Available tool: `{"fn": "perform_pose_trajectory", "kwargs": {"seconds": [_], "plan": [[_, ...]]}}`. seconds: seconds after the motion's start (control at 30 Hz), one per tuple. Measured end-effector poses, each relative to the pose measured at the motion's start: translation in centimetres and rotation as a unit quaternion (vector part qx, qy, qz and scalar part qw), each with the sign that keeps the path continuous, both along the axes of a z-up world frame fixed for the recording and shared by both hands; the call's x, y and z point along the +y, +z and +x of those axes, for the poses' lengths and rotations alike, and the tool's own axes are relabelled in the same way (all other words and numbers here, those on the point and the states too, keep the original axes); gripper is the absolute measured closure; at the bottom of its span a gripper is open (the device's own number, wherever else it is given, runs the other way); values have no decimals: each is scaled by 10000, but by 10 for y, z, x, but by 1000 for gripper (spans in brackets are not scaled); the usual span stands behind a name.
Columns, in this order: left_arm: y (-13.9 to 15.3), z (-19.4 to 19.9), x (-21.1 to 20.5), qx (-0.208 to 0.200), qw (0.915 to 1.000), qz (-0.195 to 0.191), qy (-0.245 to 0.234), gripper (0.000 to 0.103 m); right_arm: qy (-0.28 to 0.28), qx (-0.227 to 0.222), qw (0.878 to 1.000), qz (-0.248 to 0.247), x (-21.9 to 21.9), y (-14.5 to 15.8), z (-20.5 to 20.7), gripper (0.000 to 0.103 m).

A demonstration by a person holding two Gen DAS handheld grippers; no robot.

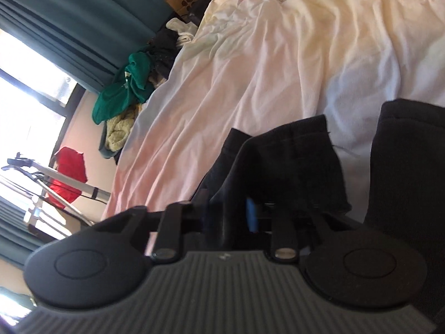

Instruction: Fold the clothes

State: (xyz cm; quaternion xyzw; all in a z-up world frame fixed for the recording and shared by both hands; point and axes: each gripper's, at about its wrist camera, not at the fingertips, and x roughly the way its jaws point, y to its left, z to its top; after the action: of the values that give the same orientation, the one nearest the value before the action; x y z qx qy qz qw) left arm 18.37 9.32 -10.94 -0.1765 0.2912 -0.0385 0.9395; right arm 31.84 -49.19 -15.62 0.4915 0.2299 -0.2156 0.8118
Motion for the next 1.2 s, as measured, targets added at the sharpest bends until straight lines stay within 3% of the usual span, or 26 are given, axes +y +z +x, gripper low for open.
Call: {"fn": "perform_pose_trajectory", "kwargs": {"seconds": [0.43, 0.73, 0.9, 0.97, 1.2], "plan": [[1, -2, 11, 33, 9993, -367, -83, 1, 422, 81, 9940, -1007, -13, -15, -9, 97], [3, -4, 9, 133, 9998, -61, -160, 1, 695, 105, 9832, -1683, -22, -23, -15, 97], [5, -1, 6, 139, 9997, 90, -168, 1, 528, -468, 9815, -1780, -25, 20, -22, 98], [4, -2, 5, 149, 9996, 161, -200, 1, 521, -473, 9804, -1841, -26, 24, -28, 98], [3, -8, -2, 287, 9981, 380, -403, 1, 505, -95, 9918, -1168, -29, -34, -61, 94]]}}
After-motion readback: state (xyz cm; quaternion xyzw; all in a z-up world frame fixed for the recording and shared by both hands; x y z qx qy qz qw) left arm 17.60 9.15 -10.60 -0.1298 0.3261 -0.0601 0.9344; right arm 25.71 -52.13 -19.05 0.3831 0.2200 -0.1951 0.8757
